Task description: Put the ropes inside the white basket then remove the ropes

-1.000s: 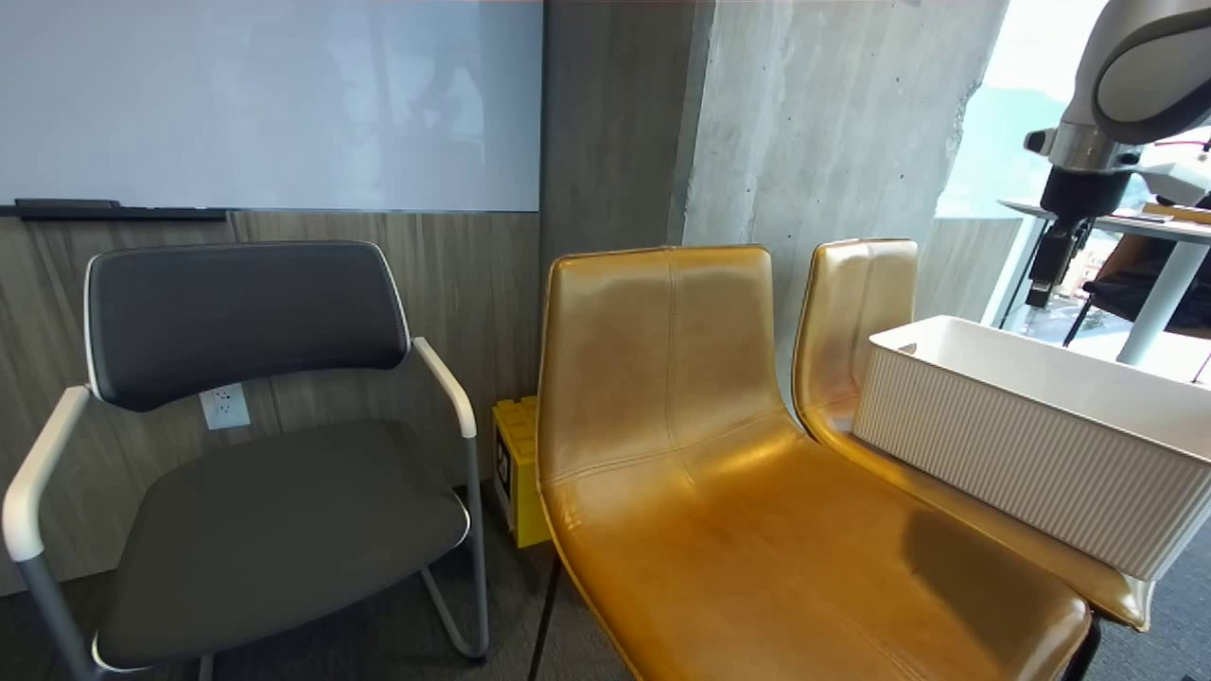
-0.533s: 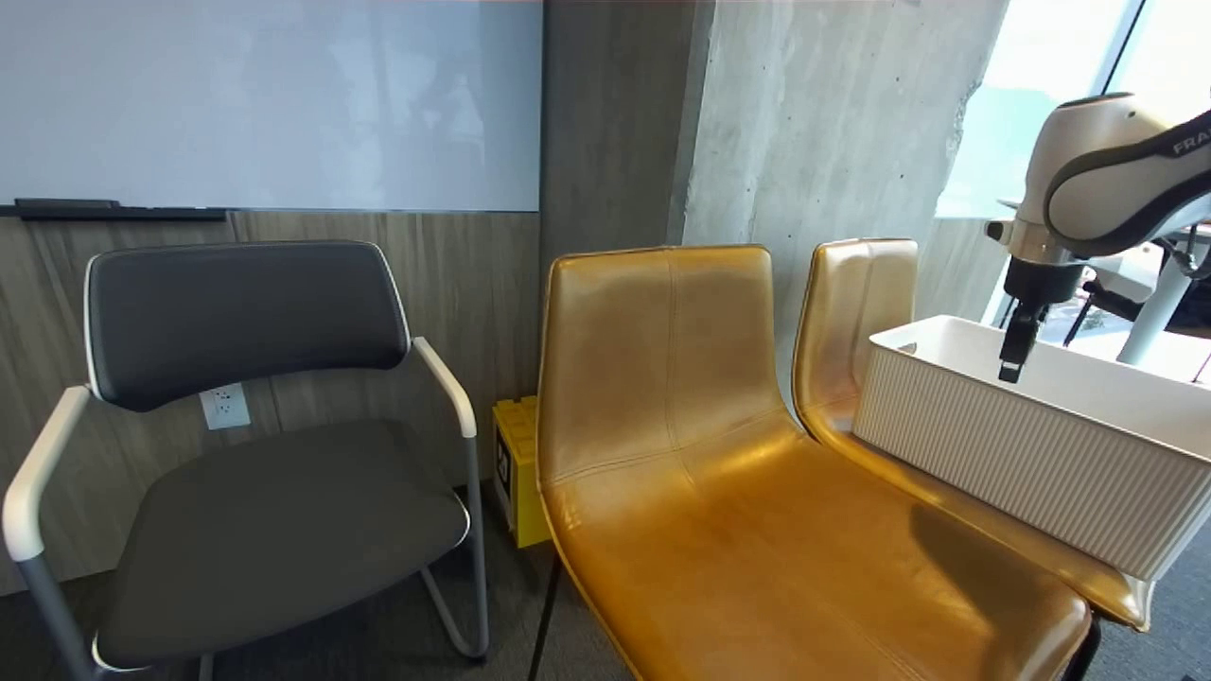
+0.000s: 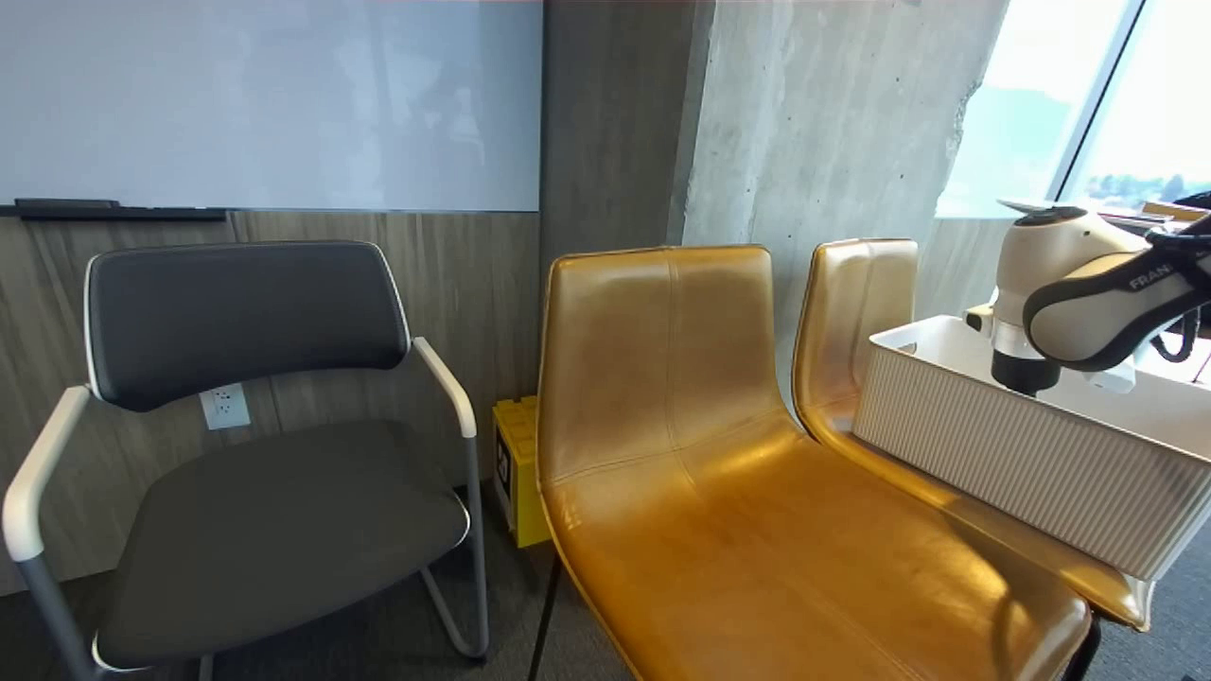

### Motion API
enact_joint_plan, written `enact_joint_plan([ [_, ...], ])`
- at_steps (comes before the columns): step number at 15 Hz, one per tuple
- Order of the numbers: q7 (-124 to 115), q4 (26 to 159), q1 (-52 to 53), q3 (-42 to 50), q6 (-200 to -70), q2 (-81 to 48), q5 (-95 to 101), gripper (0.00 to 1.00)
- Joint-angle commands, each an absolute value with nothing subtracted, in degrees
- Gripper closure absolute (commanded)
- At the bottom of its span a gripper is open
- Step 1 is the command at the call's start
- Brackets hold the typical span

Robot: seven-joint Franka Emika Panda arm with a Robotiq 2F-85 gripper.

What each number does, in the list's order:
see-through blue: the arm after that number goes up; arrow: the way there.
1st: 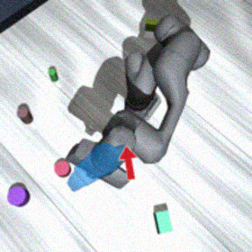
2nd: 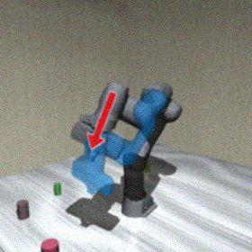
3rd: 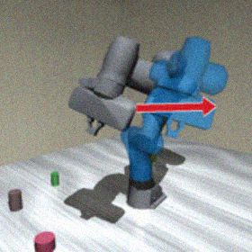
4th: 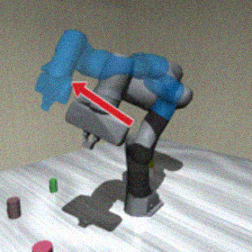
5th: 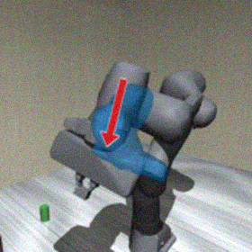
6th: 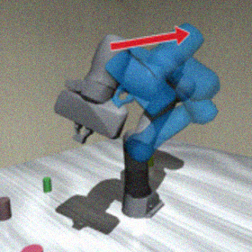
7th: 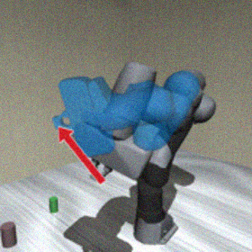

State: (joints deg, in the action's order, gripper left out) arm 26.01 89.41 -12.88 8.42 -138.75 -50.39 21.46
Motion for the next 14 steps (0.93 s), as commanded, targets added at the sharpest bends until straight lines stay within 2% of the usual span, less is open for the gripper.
enact_joint_plan([
  [1,25.68,86.96,-11.55,11.4,-141.35,-54.36,25.97,0.0],
  [4,25.85,85.46,-11.83,12.45,-141.13,-56.23,27.42,0.0],
  [5,25.7,85.33,-11.88,12.61,-141.02,-56.61,27.54,0.04],
  [6,25.6,85.46,-11.89,12.69,-140.91,-56.83,27.49,0.28],
  [8,25.48,86.14,-11.87,12.55,-140.73,-56.91,27.15,0.31],
  [14,25.5,86.82,-11.85,12.41,-138.85,-54.78,26.56,0.75],
])
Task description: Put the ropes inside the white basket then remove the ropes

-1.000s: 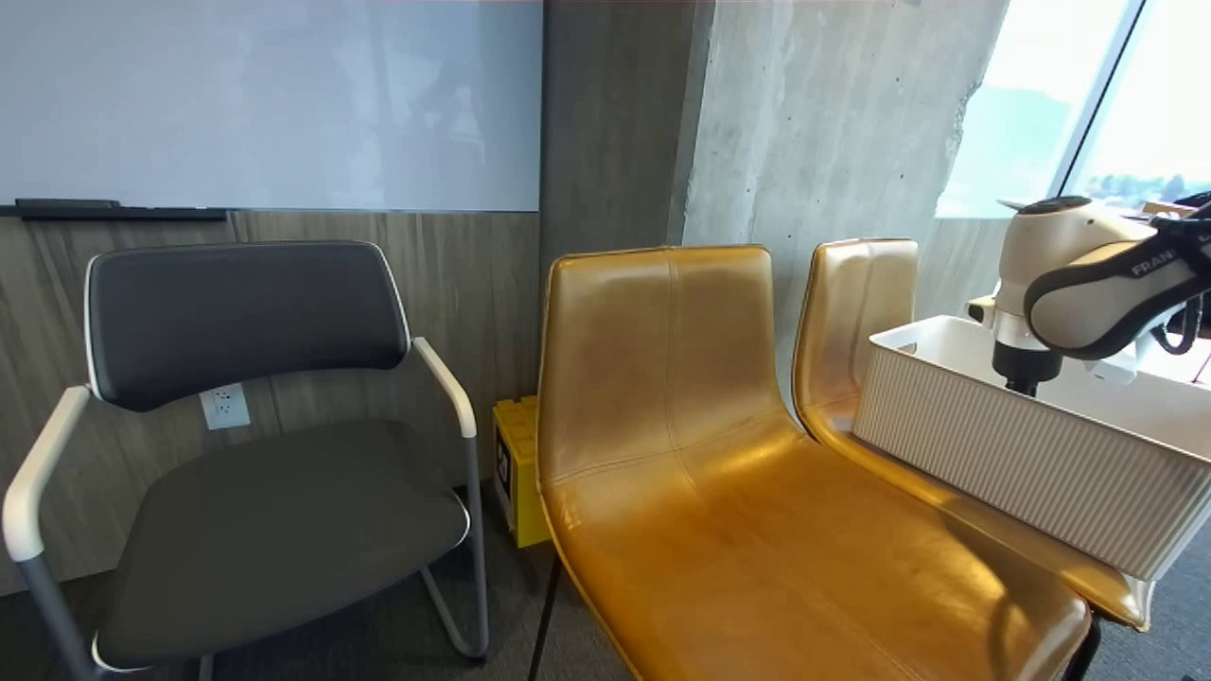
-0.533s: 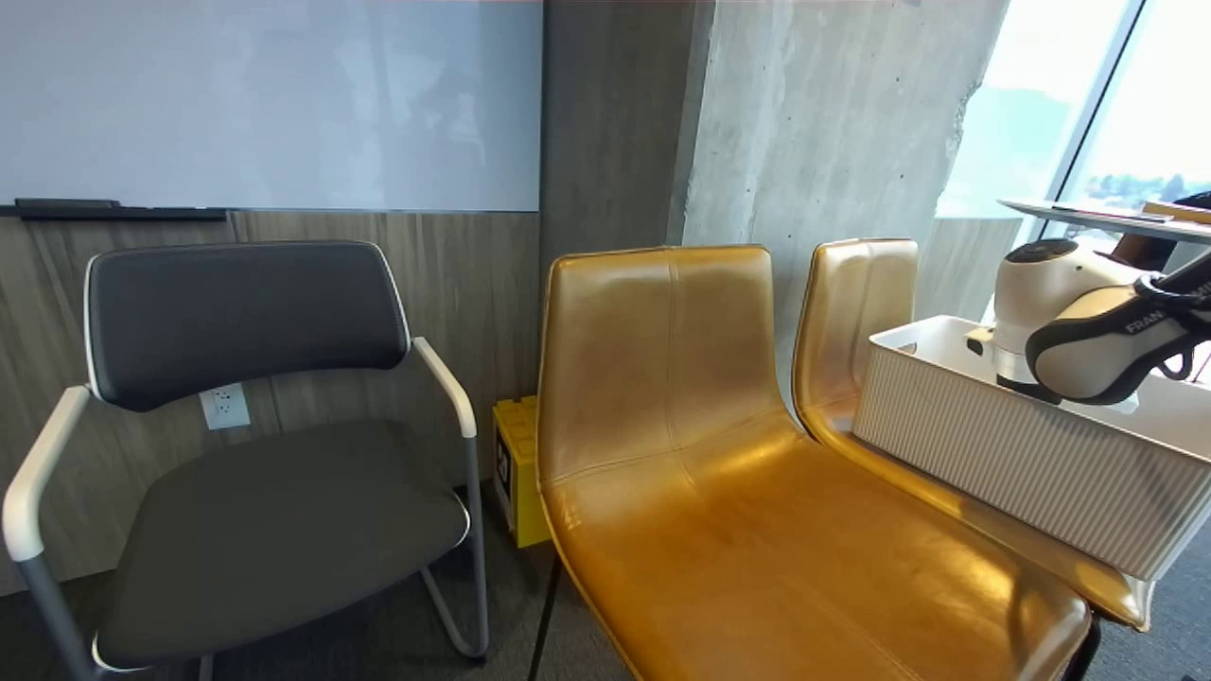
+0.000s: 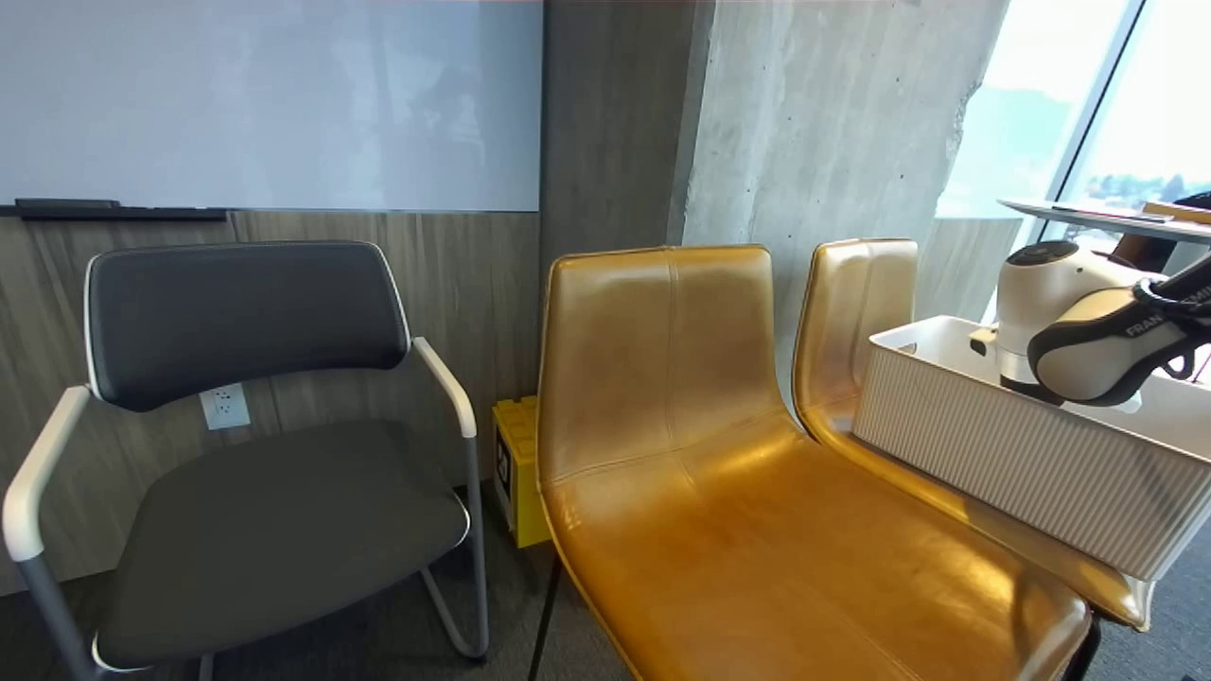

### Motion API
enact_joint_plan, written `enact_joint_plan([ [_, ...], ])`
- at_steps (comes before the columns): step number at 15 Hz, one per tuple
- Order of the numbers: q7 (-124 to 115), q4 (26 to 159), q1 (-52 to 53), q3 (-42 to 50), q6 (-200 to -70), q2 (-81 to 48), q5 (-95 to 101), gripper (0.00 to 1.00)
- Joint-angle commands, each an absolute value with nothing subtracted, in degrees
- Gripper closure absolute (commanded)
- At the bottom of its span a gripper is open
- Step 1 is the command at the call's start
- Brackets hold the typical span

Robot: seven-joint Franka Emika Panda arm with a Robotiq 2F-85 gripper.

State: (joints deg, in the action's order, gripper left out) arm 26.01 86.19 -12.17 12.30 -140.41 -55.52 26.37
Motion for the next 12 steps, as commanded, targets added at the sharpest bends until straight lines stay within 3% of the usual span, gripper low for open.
enact_joint_plan([
  [1,25.63,86.77,-11.94,12.22,-138.26,-54.15,26.26,0.82],
  [3,25.85,86.67,-11.99,11.93,-136.96,-52.94,25.84,0.98],
  [4,25.92,86.8,-11.88,11.81,-136.02,-52.02,25.72,1.0],
  [12,24.99,87.72,-8.36,11.08,-126.1,-41.47,26.45,1.0],
])
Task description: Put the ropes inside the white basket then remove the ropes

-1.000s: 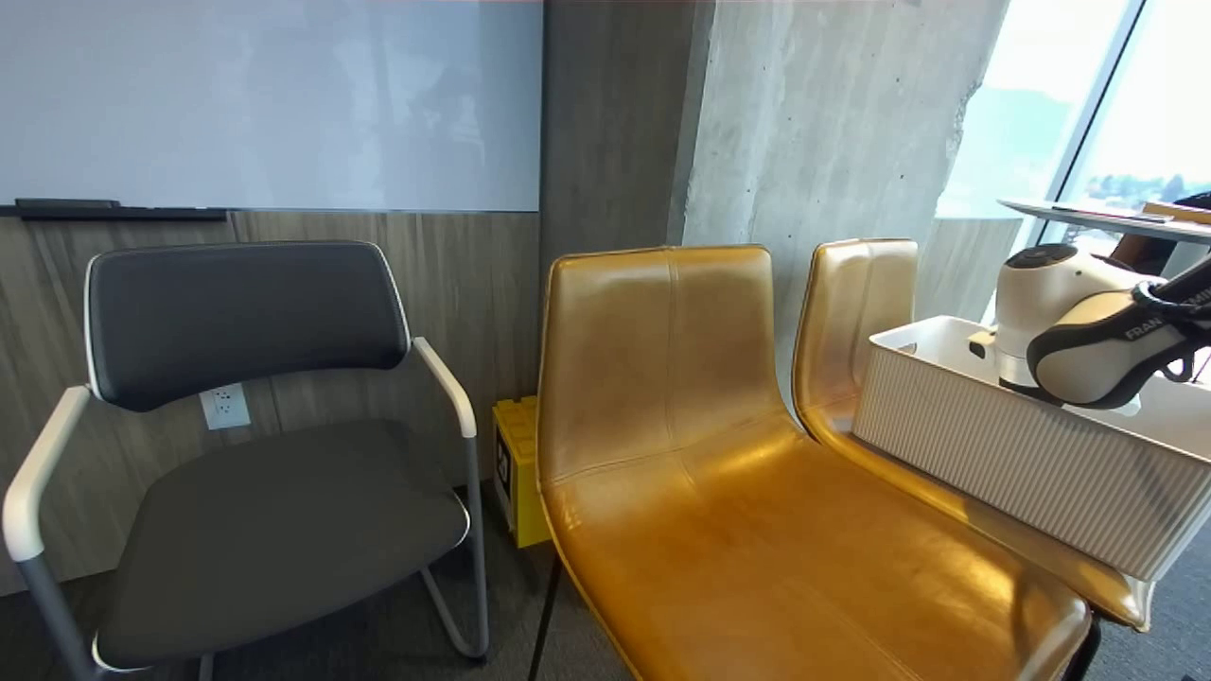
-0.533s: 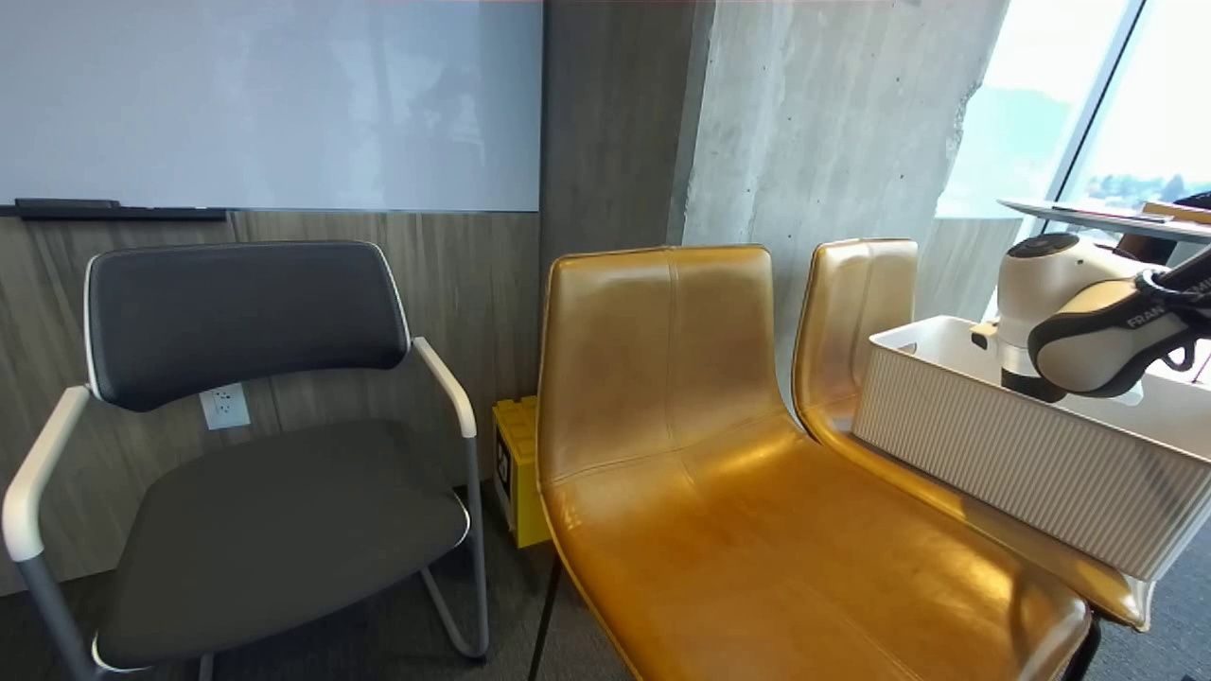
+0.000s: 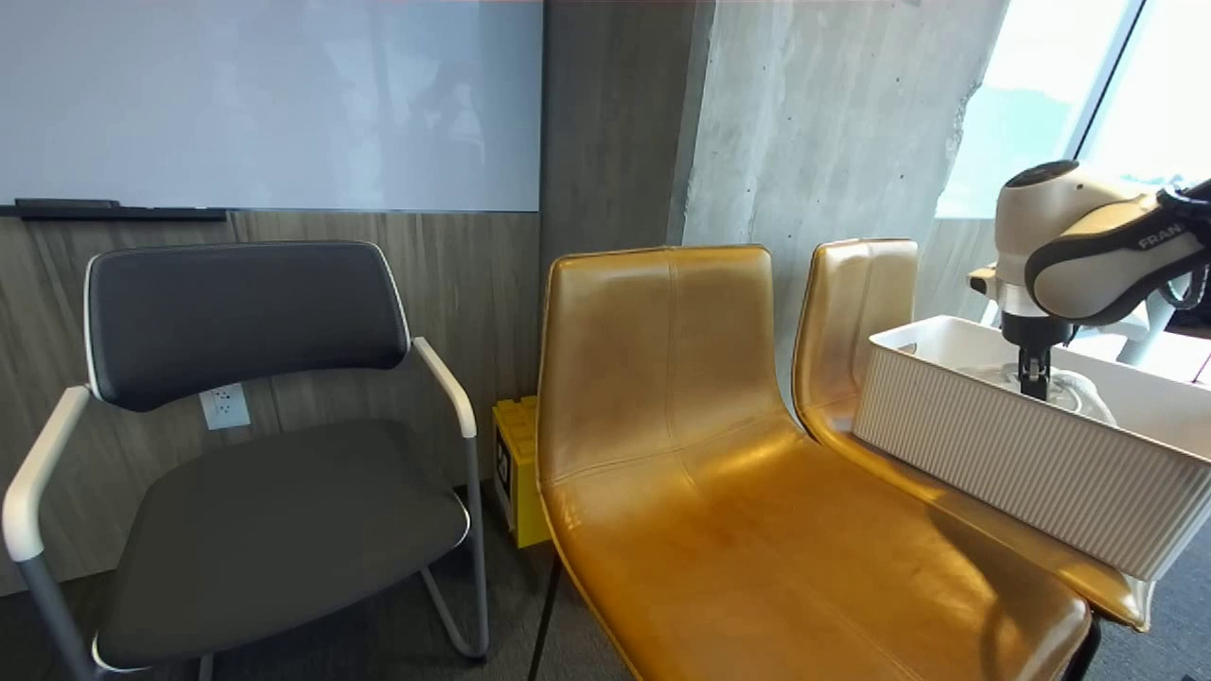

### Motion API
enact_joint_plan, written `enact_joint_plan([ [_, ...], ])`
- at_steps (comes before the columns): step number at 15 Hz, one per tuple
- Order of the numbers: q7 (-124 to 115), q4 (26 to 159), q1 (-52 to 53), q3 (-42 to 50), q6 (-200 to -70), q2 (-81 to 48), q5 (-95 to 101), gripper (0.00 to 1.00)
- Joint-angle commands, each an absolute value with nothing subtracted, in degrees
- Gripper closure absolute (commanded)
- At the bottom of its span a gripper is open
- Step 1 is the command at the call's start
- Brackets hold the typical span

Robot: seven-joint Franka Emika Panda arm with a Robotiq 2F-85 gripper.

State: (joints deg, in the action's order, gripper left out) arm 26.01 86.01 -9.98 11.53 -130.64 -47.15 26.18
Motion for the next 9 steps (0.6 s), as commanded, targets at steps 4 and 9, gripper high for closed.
enact_joint_plan([
  [4,23.13,85.76,-5.1,10.26,-118.25,-35.51,26.65,1.0],
  [9,18.94,78.61,0.37,6.99,-106.3,-30.4,26.24,1.0],
])
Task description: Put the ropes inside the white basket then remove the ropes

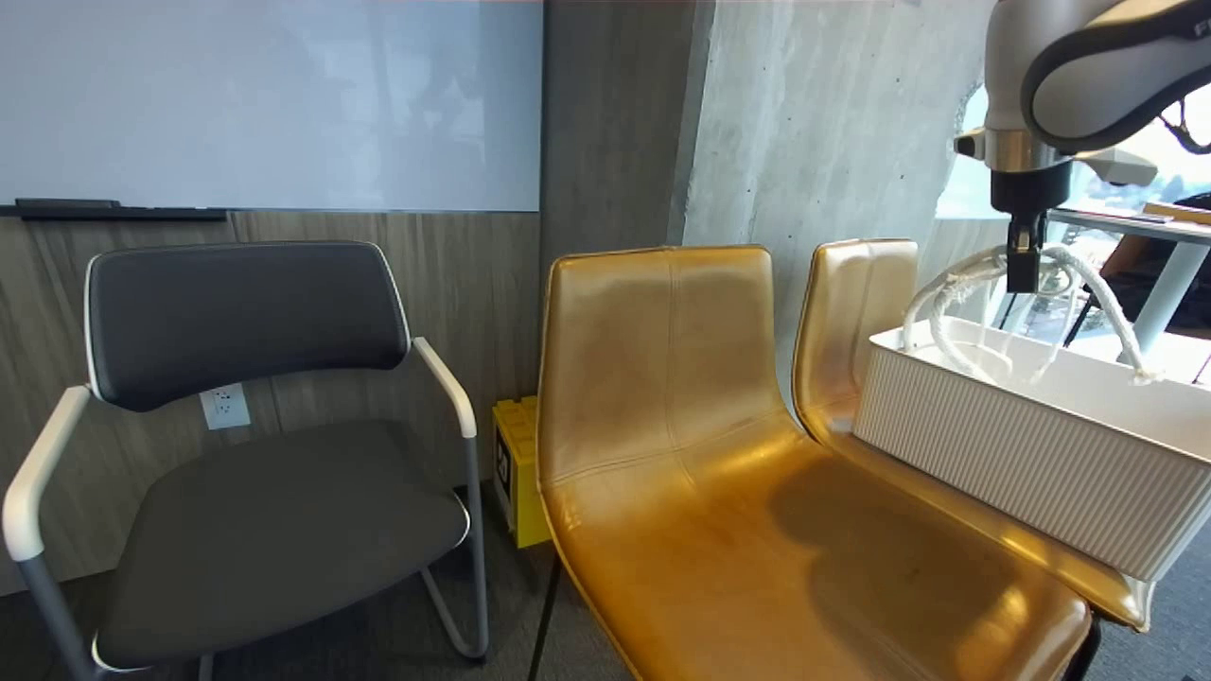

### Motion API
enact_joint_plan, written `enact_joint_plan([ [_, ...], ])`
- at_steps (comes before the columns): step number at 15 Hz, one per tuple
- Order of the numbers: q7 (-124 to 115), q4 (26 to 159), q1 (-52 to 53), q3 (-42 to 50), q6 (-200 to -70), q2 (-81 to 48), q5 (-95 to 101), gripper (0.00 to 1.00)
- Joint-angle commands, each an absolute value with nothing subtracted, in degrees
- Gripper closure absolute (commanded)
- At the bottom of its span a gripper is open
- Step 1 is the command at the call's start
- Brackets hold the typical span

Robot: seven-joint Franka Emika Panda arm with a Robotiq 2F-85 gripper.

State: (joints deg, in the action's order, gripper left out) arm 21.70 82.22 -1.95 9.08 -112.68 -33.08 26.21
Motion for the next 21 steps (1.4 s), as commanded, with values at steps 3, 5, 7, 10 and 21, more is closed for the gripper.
enact_joint_plan([
  [3,15.18,73.02,3.91,4.35,-101.71,-28.67,26.0,1.0],
  [5,12.92,68.58,6.59,2.8,-98.86,-28.3,26.33,1.0],
  [7,10.02,64.83,9.93,1.37,-96.43,-28.19,26.95,1.0],
  [10,5.72,58.49,15.44,-0.43,-92.26,-29.04,27.72,1.0],
  [21,-9.84,32.87,37.27,-2.23,-75.86,-41.88,27.07,1.0],
])
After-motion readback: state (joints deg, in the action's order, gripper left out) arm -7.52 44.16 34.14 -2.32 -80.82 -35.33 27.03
